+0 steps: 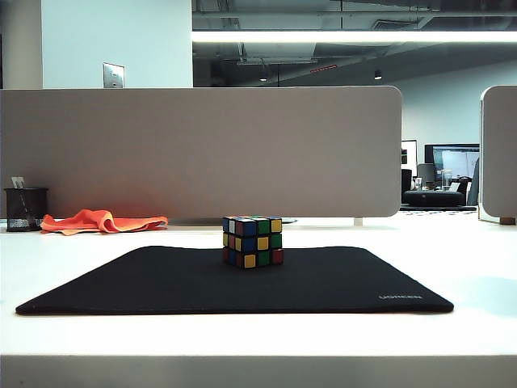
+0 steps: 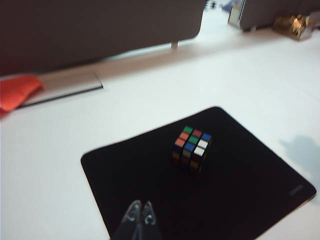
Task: Pick up the cube on the right side of the mouse pad, then place it in the center of the mouse pad.
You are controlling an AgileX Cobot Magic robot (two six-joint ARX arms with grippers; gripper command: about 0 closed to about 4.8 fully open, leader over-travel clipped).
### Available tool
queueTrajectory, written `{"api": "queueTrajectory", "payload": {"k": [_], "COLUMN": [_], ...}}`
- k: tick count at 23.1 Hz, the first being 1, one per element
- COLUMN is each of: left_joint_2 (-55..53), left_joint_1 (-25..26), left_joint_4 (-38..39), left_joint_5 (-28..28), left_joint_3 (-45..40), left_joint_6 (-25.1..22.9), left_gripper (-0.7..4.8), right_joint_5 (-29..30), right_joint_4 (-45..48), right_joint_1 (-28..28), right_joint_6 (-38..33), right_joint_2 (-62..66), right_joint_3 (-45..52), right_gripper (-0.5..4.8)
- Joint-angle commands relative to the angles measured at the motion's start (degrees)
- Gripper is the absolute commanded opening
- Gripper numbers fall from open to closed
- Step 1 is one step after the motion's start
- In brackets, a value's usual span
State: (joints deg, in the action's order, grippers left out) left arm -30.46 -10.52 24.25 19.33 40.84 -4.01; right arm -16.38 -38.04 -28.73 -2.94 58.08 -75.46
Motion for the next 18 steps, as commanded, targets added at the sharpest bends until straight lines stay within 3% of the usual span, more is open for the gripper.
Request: {"api": "queueTrajectory", "payload": {"k": [1, 8, 14, 18], "left_joint_2": [3.04, 9.97, 11.34, 11.37], "left_joint_1": [0.07, 0.07, 0.07, 0.09], "left_joint_4": [0.52, 5.6, 11.06, 8.13], "left_joint_5": [-0.13, -0.26, -0.04, -1.4], "left_joint_3": [0.31, -2.16, -4.39, -7.13], "left_joint_6": [0.15, -0.04, -0.04, 0.17], "left_gripper": [-0.06, -0.06, -0.05, -0.06], "right_joint_5": [-1.27, -3.26, -4.68, -2.34], "right_joint_4": [2.8, 1.84, -0.87, -5.7], "right_joint_1": [-0.04, -0.02, -0.04, -0.11], "right_joint_6": [0.2, -0.04, 0.13, -0.07], "right_joint_2": [-6.62, -31.26, -44.63, -53.92], "right_joint_3": [5.88, 25.33, 33.66, 38.23], "right_gripper": [-0.08, -0.08, -0.08, -0.08]}}
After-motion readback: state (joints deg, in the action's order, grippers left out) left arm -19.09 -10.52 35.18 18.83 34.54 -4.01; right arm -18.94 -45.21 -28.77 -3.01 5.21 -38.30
